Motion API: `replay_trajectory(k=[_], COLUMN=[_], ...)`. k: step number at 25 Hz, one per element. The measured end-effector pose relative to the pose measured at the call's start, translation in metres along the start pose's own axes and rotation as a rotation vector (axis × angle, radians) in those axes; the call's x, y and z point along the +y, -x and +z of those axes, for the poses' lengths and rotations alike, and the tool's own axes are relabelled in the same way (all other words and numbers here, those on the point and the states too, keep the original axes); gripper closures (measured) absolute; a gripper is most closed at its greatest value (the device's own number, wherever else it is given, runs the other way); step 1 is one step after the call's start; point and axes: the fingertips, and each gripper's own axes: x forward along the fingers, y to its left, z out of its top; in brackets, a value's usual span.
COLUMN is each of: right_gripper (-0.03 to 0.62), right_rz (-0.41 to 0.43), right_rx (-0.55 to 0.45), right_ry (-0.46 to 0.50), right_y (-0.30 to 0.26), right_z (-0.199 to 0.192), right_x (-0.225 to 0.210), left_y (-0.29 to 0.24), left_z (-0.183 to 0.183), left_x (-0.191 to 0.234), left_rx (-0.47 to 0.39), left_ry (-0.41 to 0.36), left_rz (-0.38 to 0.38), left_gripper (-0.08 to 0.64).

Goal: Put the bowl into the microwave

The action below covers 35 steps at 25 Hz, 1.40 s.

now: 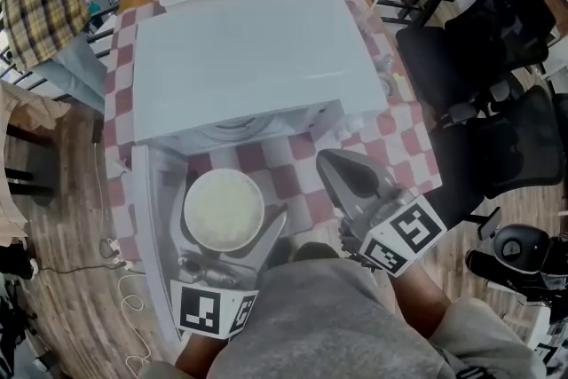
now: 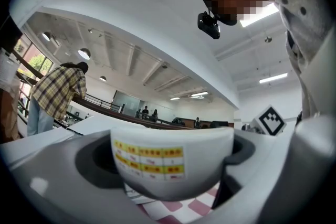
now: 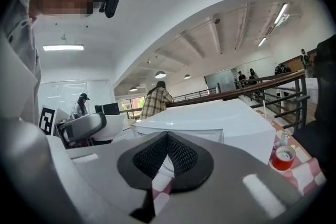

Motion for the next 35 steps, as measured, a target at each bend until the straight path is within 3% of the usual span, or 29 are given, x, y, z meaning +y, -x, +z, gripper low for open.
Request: replay_trajectory(k=[19, 35], right_gripper=[0.594, 0.593], right_rz=[-0.028, 0.025], right_rx=[0.002, 0.042], right_ry=[-0.018, -0.045], right_y=[0.003, -0.018], right_z=[-0.005, -0.025], right_x=[-0.004, -0.011], left_y=[-0.003, -0.032], left_z=[-0.014, -0.064], left_x=[0.000, 0.033], left_rx=[0.037, 0.111], left_ry=[0.007, -0.015], left_rz=[-0.003, 0.104], left_gripper=[0.023, 0.023])
